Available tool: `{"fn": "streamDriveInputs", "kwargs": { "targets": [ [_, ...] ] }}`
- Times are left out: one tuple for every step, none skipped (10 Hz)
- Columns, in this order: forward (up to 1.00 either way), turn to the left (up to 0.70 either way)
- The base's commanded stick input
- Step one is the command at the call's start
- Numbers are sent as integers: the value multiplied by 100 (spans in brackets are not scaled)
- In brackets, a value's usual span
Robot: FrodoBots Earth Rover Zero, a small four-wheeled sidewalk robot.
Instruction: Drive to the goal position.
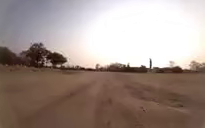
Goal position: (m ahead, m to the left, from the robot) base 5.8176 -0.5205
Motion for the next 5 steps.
{"fn": "streamDriveInputs", "kwargs": {
  "targets": [
    [70, 0],
    [70, 0],
    [70, 0],
    [70, 0],
    [70, 0]
  ]
}}
